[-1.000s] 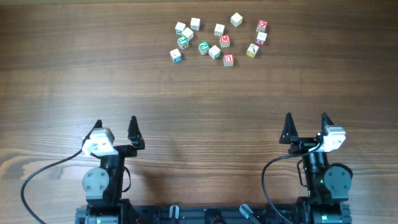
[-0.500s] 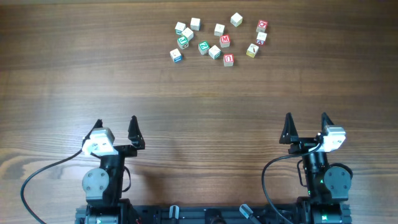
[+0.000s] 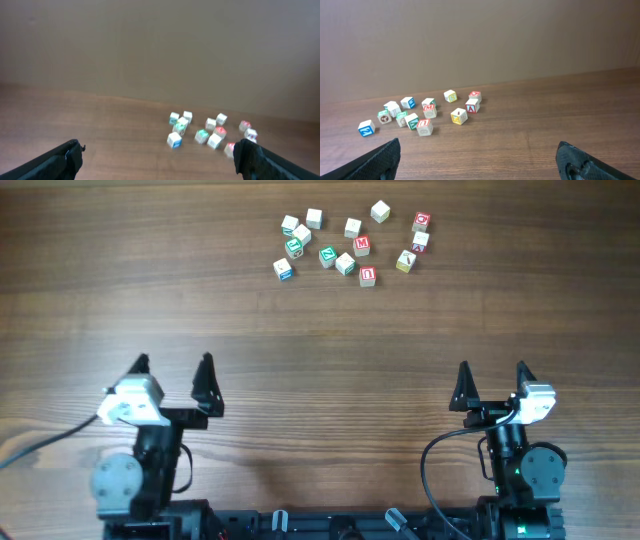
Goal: Form a horizontal line
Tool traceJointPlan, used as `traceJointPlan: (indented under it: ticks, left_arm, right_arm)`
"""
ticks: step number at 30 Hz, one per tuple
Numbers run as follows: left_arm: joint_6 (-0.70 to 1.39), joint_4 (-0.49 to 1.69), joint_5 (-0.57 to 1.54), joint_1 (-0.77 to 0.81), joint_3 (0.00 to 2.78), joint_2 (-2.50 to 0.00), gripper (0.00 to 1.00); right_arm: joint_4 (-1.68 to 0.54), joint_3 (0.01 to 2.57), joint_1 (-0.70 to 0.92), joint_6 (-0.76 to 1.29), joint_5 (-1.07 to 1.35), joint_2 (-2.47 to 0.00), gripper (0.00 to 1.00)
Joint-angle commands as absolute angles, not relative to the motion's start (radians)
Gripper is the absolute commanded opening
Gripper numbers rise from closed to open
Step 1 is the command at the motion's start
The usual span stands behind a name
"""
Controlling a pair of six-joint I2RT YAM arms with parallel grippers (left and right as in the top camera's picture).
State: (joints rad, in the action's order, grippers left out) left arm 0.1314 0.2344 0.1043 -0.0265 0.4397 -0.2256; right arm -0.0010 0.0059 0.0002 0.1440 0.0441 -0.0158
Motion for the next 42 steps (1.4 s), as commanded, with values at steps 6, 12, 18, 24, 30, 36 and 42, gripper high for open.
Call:
traceJointPlan:
  ticks: [6,12,18,24,30,36,42]
  left_arm:
    - [0.112,0.472,0.138,-0.028,0.963,-0.647,1.0]
    - [0.112,0.642,0.138,-0.02,1.291,-0.953,1.0]
    - [0.112,0.689,0.135,0.065,1.542,-1.225,1.0]
    - [0.112,0.657,0.013,0.157,1.657,-1.472,1.0]
    - [0.195,0.517,0.01,0.168,1.657,-1.689,1.0]
    - [0.199,0.448,0.015,0.213,1.657,-1.869,1.0]
    - [0.201,0.474,0.044,0.245,1.656,-1.925,1.0]
  right_arm:
    - [0.002,0.005,0.003,0.131,0.045,-0.018,1.0]
    - [0.002,0.005,0.003,0.131,0.045,-0.018,1.0]
    - [0.002,0.005,0.003,0.131,0.045,-0.018,1.0]
    - [0.002,0.005,0.003,0.131,0.045,-0.018,1.0]
    - [0.002,0.005,0.003,0.131,0.045,-0.018,1.0]
    - [0.002,0.005,0.003,0.131,0.045,-0.018,1.0]
    - [0.002,0.005,0.003,0.131,0.045,-0.018,1.0]
